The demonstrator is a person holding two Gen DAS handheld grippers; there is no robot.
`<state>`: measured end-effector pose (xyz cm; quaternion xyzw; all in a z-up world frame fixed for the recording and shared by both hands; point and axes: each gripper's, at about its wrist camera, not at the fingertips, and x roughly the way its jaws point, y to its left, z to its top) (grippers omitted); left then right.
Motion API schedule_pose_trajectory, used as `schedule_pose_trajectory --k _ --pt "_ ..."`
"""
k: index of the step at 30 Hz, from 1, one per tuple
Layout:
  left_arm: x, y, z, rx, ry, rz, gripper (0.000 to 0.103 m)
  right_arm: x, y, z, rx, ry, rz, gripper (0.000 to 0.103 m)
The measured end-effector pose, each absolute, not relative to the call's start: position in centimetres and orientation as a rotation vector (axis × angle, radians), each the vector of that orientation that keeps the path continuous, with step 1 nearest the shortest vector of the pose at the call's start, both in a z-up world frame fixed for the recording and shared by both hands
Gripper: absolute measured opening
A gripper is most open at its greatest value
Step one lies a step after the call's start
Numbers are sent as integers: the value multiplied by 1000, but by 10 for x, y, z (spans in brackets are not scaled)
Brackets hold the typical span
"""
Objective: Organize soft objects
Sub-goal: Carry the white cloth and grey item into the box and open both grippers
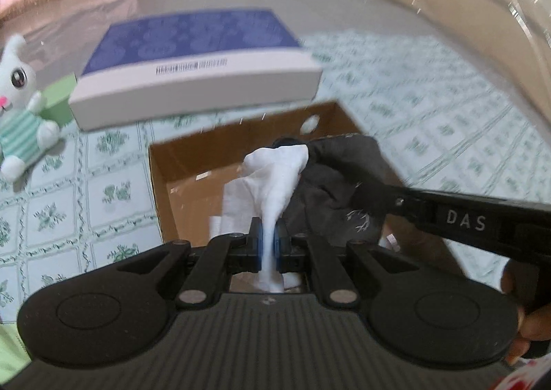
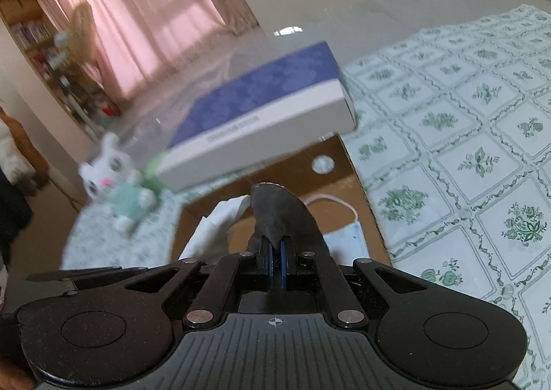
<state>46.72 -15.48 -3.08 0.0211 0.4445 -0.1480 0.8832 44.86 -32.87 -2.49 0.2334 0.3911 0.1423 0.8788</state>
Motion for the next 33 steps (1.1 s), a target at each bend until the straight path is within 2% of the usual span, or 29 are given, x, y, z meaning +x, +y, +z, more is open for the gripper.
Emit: schedule_pose_trajectory --k 11,17,19,22,25,27,33 --pt "488 -166 -68 151 975 -313 8 474 -292 -61 186 903 235 4" --pt "487 -163 -71 167 971 -317 17 475 -292 -76 176 922 230 5" --pt "484 -163 -69 180 965 -311 27 475 -294 -74 194 915 235 5" --pt "477 -162 -61 177 937 -323 41 473 -302 -70 247 913 238 16" --pt "470 -159 -53 165 916 -330 44 465 -310 -62 301 888 247 34" --pt "464 -158 -46 160 900 -335 45 459 -313 -55 327 870 259 57" --pt "438 -153 -18 156 833 -361 54 433 -328 -28 400 783 265 64"
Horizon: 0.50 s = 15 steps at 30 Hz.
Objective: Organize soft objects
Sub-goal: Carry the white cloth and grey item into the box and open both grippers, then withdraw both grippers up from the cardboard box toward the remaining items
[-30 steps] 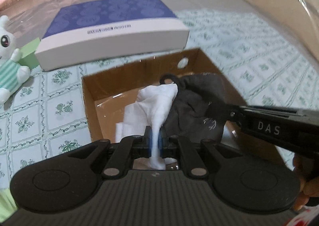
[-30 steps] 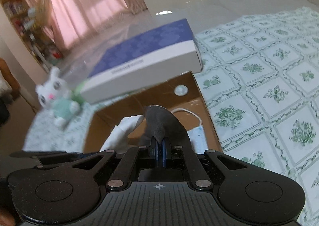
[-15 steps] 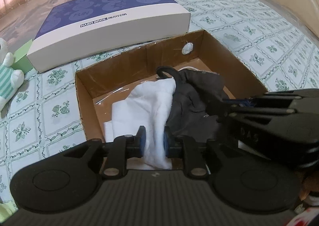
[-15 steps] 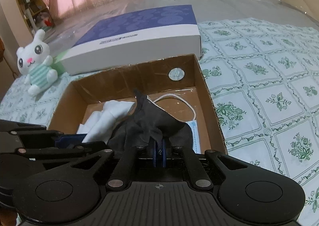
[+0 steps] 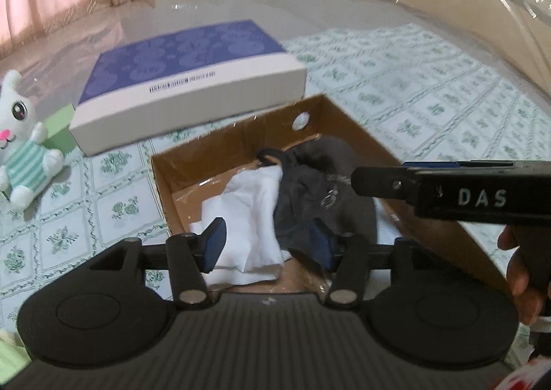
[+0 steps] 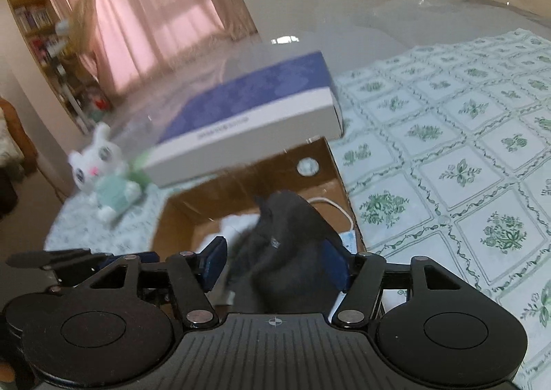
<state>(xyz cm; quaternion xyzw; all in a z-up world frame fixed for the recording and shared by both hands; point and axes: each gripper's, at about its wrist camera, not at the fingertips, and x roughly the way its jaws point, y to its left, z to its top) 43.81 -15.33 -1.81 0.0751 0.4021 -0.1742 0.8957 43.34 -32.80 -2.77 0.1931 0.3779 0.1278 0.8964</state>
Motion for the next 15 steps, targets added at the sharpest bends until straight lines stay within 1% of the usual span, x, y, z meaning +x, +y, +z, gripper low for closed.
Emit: schedule_pose_trajectory --k 1,5,9,15 --pt "432 -152 -12 149 823 -366 56 429 -329 -22 408 769 270 64" --pt "408 -146 8 135 782 -380 57 408 -332 1 416 719 281 68" --pt "380 -137 28 119 753 -390 60 385 -332 20 431 686 293 69" --pt "335 -121 54 72 705 -388 60 345 -333 42 440 629 292 71"
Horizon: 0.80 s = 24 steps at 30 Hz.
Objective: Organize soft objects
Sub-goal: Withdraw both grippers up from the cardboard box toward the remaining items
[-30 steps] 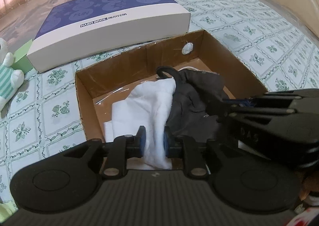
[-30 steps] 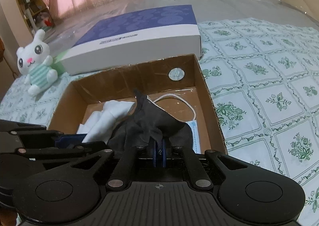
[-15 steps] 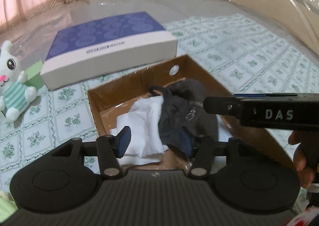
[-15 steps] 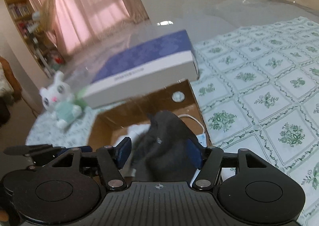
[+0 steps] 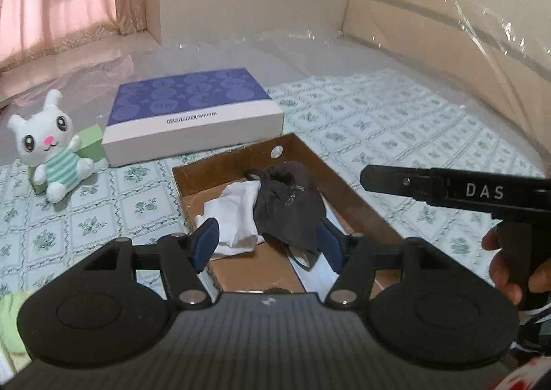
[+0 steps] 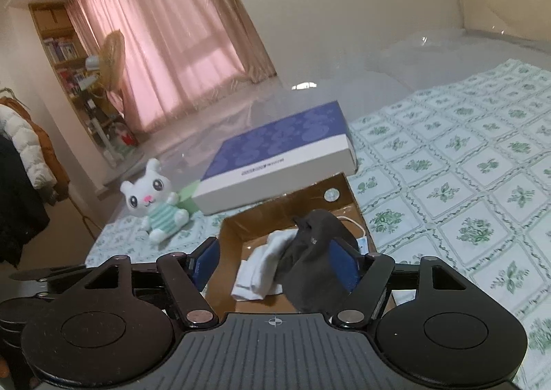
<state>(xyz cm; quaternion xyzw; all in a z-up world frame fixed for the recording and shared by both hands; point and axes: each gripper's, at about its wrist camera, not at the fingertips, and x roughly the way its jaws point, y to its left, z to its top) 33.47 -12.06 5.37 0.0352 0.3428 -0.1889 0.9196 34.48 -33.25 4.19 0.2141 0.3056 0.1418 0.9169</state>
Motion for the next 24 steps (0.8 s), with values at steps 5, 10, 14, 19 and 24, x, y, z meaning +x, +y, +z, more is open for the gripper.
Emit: schedule_pose_trajectory --k 5,10,14,19,24 --pt "295 -103 72 52 660 -368 60 310 -330 56 413 590 274 71" --pt "252 -78 85 29 637 -339 60 277 -319 66 382 580 265 71" --pt "219 -54 89 8 635 -293 60 252 -307 69 365 593 291 71" --pt "183 -24 88 -9 638 -219 60 224 -289 73 361 611 328 71" --pt "153 5 83 -20 658 -151 60 202 -267 72 343 637 373 71"
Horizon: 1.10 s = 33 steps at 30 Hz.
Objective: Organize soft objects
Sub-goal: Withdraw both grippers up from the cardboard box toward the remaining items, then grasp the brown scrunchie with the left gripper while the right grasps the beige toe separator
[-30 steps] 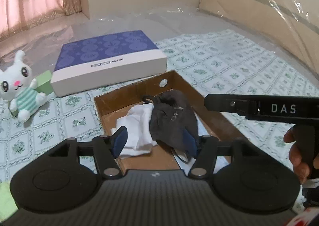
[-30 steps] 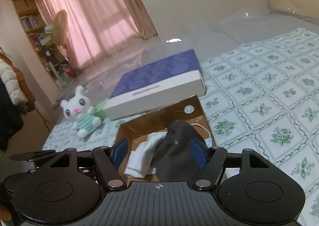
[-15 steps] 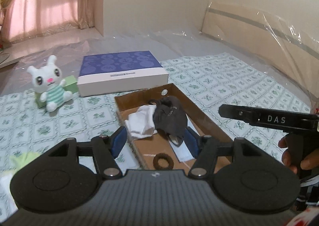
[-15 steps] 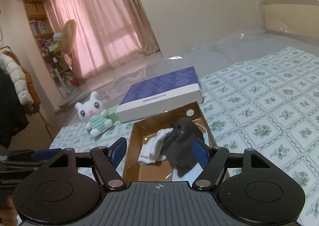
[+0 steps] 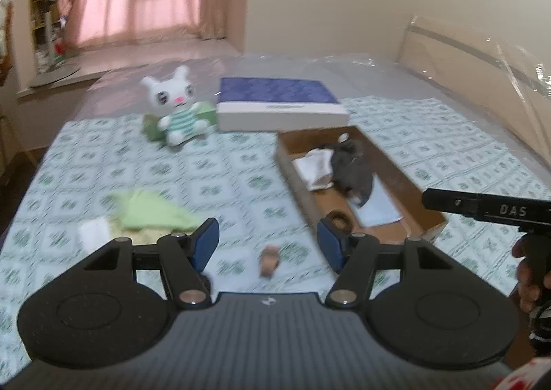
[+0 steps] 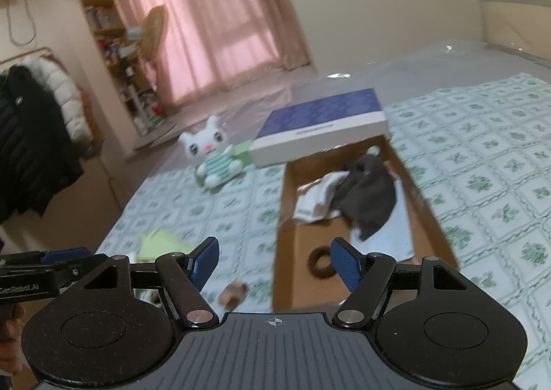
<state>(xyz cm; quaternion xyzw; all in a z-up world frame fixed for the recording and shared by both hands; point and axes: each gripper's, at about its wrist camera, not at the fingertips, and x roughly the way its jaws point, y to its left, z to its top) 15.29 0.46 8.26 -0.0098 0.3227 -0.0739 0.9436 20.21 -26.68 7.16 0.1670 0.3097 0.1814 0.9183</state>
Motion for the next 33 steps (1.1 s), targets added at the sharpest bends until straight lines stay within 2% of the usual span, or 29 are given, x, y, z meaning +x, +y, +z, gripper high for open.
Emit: schedule_pose_trajectory --k 18,31,33 --pt "105 65 38 -96 757 31 60 170 -181 29 248 788 510 71" --pt "121 66 7 -61 785 34 60 174 -139 -3 161 805 474 71" --pt "128 65 3 -37 782 35 60 178 -133 -7 162 804 456 68"
